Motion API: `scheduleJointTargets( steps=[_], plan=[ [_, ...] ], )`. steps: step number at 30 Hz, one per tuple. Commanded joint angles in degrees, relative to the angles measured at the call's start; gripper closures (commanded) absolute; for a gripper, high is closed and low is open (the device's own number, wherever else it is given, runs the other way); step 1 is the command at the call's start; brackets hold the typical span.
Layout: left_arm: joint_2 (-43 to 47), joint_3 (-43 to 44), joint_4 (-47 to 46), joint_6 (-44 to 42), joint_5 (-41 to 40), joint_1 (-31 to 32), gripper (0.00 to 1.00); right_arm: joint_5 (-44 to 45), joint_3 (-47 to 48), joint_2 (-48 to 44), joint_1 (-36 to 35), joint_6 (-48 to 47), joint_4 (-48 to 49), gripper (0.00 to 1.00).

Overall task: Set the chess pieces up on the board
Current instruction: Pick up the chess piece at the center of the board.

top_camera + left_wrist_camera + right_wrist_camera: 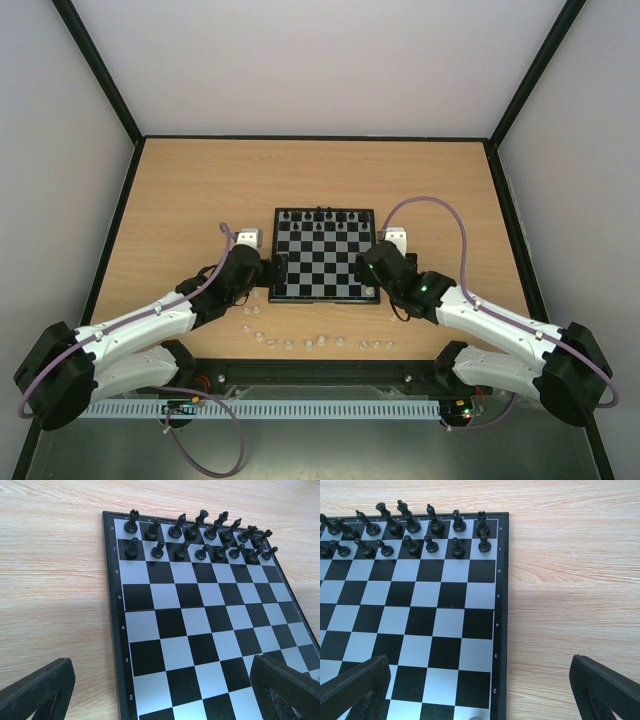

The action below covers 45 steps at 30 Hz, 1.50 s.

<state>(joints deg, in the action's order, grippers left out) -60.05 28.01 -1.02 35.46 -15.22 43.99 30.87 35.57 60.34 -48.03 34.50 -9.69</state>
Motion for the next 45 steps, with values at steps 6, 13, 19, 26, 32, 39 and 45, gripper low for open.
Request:
scheduleJointTargets(
  steps=[6,13,19,26,32,39,45],
  plan=[
    [2.12,0.72,-0.90,0.24,0.61,-0.31,0.01,1.61,-0.57,0.77,-0.22,0.39,0.37,0.01],
    [2.12,0.63,-1.28,0.40,1.85,-0.31,0.01,3.12,-0.89,-0.39,-0.22,0.74,-0.22,0.01],
    [1.32,0.81,-1.55,0.31,2.65,-0.31,0.01,3.14,-0.88,-0.04,-0.22,0.83,-0.24,0.01],
    [2.21,0.82,-1.27,0.28,2.66,-0.32,0.01,2.63,-0.86,0.14,-0.22,0.72,-0.06,0.01],
    [1.89,1.08,-0.84,0.39,2.12,-0.31,0.01,2.94,-1.04,-0.25,-0.22,0.82,-0.17,0.01],
    [1.78,1.26,-0.16,0.44,1.10,-0.31,0.01,3.22,-0.81,0.51,-0.22,0.89,-0.35,0.02],
    [2.38,1.21,0.01,0.52,0.89,-0.31,0.01,2.79,-0.81,1.06,-0.22,0.72,-0.04,0.02]
  ],
)
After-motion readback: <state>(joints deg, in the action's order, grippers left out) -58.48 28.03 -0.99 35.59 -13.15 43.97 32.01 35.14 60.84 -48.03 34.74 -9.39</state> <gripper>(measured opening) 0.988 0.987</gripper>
